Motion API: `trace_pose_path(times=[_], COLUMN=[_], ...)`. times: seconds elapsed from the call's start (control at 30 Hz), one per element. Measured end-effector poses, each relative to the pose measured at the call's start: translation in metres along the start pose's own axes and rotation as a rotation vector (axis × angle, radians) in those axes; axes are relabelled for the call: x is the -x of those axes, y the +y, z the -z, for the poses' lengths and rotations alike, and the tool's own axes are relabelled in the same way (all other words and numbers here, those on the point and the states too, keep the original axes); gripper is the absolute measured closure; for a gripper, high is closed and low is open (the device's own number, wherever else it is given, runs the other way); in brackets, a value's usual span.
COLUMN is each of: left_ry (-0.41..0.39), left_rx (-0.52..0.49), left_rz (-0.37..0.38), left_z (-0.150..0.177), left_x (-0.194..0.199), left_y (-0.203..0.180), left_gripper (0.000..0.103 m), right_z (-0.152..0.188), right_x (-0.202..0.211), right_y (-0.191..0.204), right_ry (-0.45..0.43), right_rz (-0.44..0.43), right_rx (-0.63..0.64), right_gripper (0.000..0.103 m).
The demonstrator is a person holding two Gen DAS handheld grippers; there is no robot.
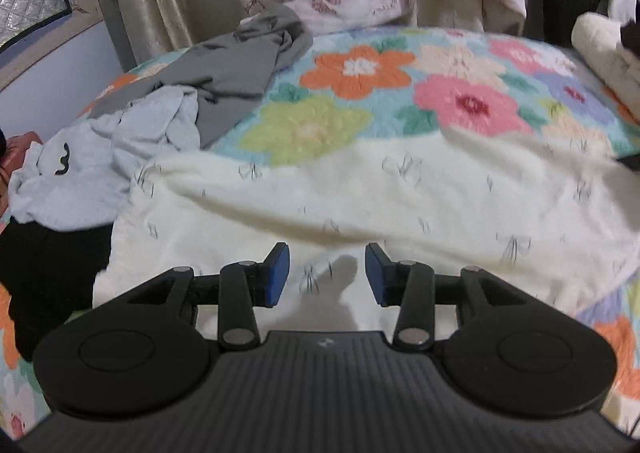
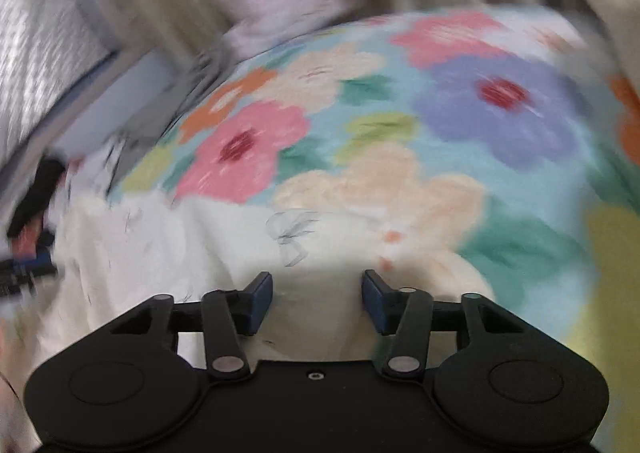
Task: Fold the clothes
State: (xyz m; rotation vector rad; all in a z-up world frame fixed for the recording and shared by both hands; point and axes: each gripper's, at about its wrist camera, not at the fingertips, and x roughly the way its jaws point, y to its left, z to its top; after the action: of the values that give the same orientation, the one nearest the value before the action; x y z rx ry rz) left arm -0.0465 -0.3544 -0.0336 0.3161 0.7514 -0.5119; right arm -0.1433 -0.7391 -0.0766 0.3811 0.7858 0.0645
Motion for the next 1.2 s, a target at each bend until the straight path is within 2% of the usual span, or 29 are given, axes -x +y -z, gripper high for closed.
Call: trace_pose_path(times=[0.03,0.07,0.17,0.27,0.3,0.33,0.4,0.47,0.5,0.53,0.57,0.67,0.7,0.73,0.8,0.87,0.97,1.03,1.1,1.2], left_ry=[0.010,0.015,0.021,0.020,0.021,0.021,0.024,0.025,0.029,0.029,0.025,0.018,0.021,0.041,0.093,0.060,0.033,0.018,0.009,-0.003], left_rx=[0.002,0.004,0.003,0.022,0.029,0.037,0.063,0.096,0.111,0.119,0.124,0.124,0.135,0.174,0.225,0.196,0.133,0.064,0.017,0.006], left_rz=[-0.003,-0.014,-0.075,-0.124,-0.136,-0.149,-0.162,-0.169,-0.167,-0.164,-0.162,-0.164,-0.164,-0.154,-0.113,-0.063,-0.002,-0.040,-0.116,-0.172], left_z=[0.004,0.007,0.012,0.017,0.019,0.022,0.029,0.037,0.042,0.047,0.053,0.070,0.078,0.086,0.100,0.113,0.123,0.124,0.125,0.126], left_x=[0.000,-0.001,0.003,0.015,0.019,0.023,0.032,0.041,0.047,0.053,0.060,0.083,0.090,0.095,0.098,0.108,0.121,0.129,0.139,0.157], left_y=[0.001,0.003,0.013,0.030,0.036,0.042,0.053,0.064,0.069,0.073,0.076,0.082,0.084,0.087,0.085,0.070,0.047,0.037,0.038,0.058], left_gripper=[0.062,0.062,0.062,0.062,0.062,0.062,0.062,0.062,0.062,0.062,0.062,0.054,0.049,0.044,0.044,0.044,0.044,0.044,0.044,0.044], right_z=[-0.003,-0.006,-0.023,-0.040,-0.044,-0.046,-0.046,-0.041,-0.035,-0.029,-0.025,-0.007,-0.002,0.005,0.025,0.056,0.102,0.126,0.147,0.169], right_x=[-0.003,-0.001,0.021,0.044,0.046,0.046,0.049,0.059,0.069,0.078,0.085,0.113,0.117,0.121,0.129,0.141,0.160,0.170,0.183,0.203], right_y=[0.007,0.011,0.015,0.004,0.000,-0.003,-0.002,0.009,0.018,0.026,0.032,0.050,0.055,0.061,0.069,0.079,0.093,0.100,0.105,0.111], right_ry=[0.012,0.001,-0.133,-0.234,-0.244,-0.249,-0.216,-0.206,-0.214,-0.220,-0.222,-0.209,-0.168,-0.089,-0.015,0.012,0.039,0.054,0.053,0.054], right_rz=[0.002,0.016,0.163,0.252,0.264,0.251,0.214,0.215,0.211,0.202,0.170,0.025,-0.028,-0.124,-0.282,-0.372,-0.364,-0.327,-0.299,-0.259], right_rx=[0.059,0.095,0.170,0.141,0.136,0.136,0.159,0.200,0.223,0.244,0.251,0.264,0.255,0.237,0.185,0.116,0.071,0.067,0.054,0.086], right_gripper=[0.100,0.100,0.100,0.100,0.092,0.084,0.074,0.068,0.062,0.055,0.054,0.053,0.053,0.053,0.053,0.053,0.053,0.053,0.053,0.053])
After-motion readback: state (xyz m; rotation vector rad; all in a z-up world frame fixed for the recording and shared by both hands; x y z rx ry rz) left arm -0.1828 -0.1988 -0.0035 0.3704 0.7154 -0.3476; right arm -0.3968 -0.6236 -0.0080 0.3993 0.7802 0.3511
